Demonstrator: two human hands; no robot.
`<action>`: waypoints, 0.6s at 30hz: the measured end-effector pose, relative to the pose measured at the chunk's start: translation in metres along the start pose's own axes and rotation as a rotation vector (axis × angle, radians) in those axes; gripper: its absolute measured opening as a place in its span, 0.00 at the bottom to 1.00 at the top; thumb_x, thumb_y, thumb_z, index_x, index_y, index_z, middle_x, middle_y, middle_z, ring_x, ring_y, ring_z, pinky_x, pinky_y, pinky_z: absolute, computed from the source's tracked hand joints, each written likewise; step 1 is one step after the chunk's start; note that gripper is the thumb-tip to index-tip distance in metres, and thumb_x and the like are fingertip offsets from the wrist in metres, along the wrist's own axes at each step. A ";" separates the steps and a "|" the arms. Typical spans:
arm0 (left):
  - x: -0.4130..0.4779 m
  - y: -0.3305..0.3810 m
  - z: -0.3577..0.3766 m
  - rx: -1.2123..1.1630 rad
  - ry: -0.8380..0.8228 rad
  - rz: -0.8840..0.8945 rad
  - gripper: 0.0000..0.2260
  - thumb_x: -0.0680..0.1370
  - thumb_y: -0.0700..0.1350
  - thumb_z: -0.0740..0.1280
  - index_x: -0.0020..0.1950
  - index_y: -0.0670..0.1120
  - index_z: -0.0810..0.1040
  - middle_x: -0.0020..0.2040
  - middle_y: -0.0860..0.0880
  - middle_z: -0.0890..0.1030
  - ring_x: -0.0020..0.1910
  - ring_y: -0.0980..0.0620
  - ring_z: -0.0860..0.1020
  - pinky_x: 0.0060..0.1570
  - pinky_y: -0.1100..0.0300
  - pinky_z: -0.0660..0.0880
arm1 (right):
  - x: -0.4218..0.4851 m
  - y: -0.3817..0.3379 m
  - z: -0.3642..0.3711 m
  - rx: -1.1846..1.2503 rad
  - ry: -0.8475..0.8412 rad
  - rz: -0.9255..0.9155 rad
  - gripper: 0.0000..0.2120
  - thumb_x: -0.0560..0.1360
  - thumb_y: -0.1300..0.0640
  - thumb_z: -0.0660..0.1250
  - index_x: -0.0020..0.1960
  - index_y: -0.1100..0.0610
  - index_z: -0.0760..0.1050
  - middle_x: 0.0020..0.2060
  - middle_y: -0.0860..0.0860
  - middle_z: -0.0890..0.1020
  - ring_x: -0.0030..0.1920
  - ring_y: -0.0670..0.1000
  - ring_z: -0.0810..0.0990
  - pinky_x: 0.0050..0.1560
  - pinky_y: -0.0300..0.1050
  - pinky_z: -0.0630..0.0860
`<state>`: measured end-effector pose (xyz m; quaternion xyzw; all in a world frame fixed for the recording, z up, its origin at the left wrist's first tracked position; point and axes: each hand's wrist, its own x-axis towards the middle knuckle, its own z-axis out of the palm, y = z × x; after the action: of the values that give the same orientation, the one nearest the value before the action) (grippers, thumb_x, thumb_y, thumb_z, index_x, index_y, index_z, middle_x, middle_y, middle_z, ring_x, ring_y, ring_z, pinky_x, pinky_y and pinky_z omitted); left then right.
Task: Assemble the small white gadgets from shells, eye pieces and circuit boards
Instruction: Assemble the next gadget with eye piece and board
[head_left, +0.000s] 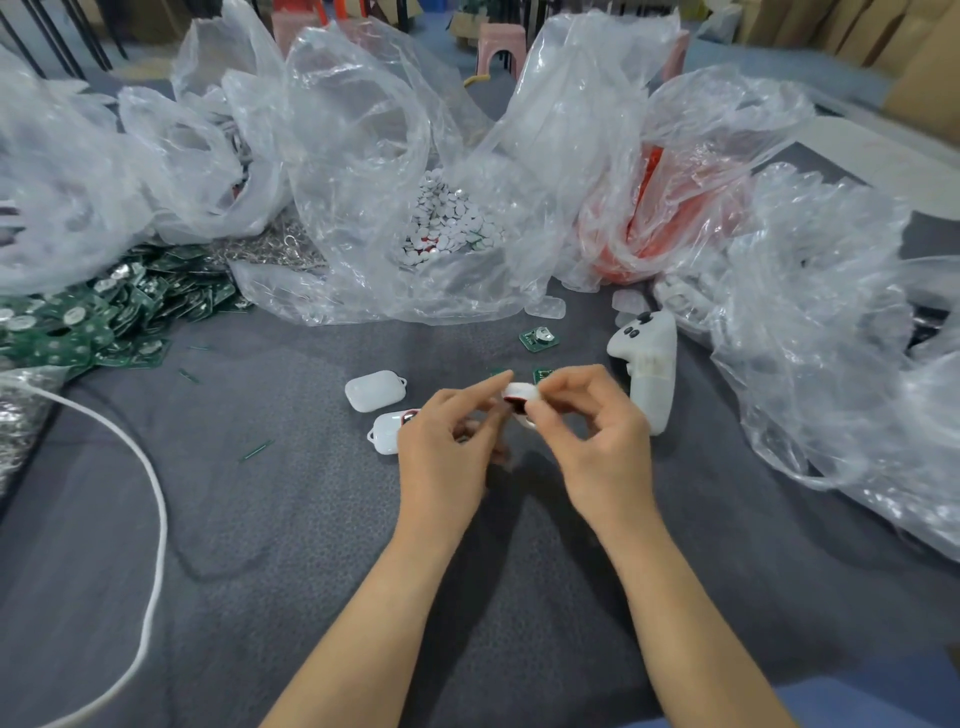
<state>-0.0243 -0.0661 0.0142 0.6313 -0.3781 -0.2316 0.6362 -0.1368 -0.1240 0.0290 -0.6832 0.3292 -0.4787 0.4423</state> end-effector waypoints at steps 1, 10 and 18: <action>0.000 -0.001 0.000 0.003 0.023 -0.020 0.13 0.76 0.39 0.70 0.54 0.56 0.83 0.37 0.51 0.80 0.28 0.54 0.78 0.32 0.64 0.77 | -0.003 0.001 0.002 -0.127 0.016 -0.105 0.10 0.71 0.65 0.72 0.44 0.51 0.75 0.39 0.42 0.82 0.45 0.41 0.81 0.49 0.31 0.74; 0.002 0.006 -0.004 -0.262 -0.086 -0.160 0.07 0.80 0.41 0.64 0.51 0.47 0.82 0.44 0.50 0.85 0.45 0.55 0.83 0.43 0.65 0.78 | -0.009 0.006 0.013 -0.521 -0.032 -0.517 0.06 0.68 0.68 0.71 0.43 0.61 0.77 0.40 0.48 0.80 0.43 0.47 0.76 0.47 0.39 0.73; 0.007 0.007 -0.011 -0.446 -0.078 -0.245 0.09 0.79 0.37 0.65 0.54 0.47 0.81 0.45 0.49 0.86 0.42 0.56 0.83 0.40 0.67 0.77 | -0.014 0.003 0.021 -0.299 -0.056 -0.366 0.07 0.71 0.64 0.65 0.47 0.56 0.70 0.49 0.52 0.79 0.55 0.49 0.78 0.57 0.38 0.73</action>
<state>-0.0126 -0.0644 0.0233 0.5072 -0.2627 -0.4089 0.7117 -0.1222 -0.1068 0.0177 -0.8024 0.2547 -0.4778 0.2509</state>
